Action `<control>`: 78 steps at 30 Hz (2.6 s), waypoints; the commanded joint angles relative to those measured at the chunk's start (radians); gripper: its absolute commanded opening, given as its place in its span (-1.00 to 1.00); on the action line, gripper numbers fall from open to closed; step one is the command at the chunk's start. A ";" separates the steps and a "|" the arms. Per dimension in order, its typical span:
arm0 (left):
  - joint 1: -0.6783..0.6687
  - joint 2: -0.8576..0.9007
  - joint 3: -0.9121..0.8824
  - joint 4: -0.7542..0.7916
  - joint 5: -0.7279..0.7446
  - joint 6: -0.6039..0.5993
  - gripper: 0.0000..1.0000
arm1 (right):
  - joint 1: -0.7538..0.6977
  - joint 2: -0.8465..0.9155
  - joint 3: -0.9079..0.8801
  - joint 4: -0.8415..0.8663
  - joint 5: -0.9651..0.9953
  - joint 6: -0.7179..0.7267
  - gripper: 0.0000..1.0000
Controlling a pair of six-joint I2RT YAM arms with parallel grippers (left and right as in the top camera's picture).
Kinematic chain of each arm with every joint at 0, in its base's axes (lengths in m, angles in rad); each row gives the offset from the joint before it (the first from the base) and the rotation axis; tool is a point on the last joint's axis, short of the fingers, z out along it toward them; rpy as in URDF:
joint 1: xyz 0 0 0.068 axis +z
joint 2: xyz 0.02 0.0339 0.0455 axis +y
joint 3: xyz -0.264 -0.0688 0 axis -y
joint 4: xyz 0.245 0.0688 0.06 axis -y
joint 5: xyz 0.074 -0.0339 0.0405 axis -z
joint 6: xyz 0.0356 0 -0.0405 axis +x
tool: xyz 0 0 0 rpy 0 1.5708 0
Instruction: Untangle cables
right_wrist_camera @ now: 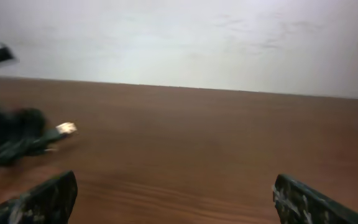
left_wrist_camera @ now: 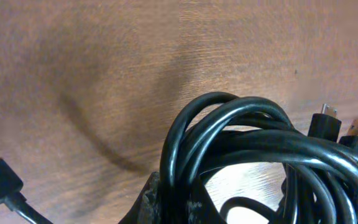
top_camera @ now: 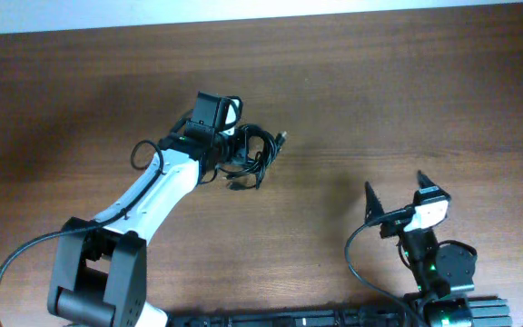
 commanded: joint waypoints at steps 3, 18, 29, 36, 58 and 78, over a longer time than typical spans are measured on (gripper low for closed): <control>0.002 -0.024 0.019 -0.020 0.009 -0.277 -1.00 | -0.003 -0.007 0.030 -0.022 -0.140 0.245 0.97; 0.002 -0.024 0.019 -0.033 0.272 -0.214 -1.00 | -0.003 0.500 0.547 -0.401 -0.260 0.254 0.97; -0.130 -0.040 0.088 -0.029 0.231 -0.209 -1.00 | -0.003 0.861 0.697 -0.395 -0.570 0.236 0.75; -0.253 -0.040 0.219 -0.115 0.008 -0.287 -1.00 | -0.003 0.893 0.697 -0.428 -0.569 0.158 0.15; -0.279 -0.041 0.273 -0.017 0.261 -0.439 -1.00 | -0.003 0.893 0.697 -0.465 -0.703 -0.017 0.13; -0.279 -0.041 0.273 -0.018 0.346 -0.439 -1.00 | -0.003 0.893 0.697 -0.465 -0.704 -0.028 -0.92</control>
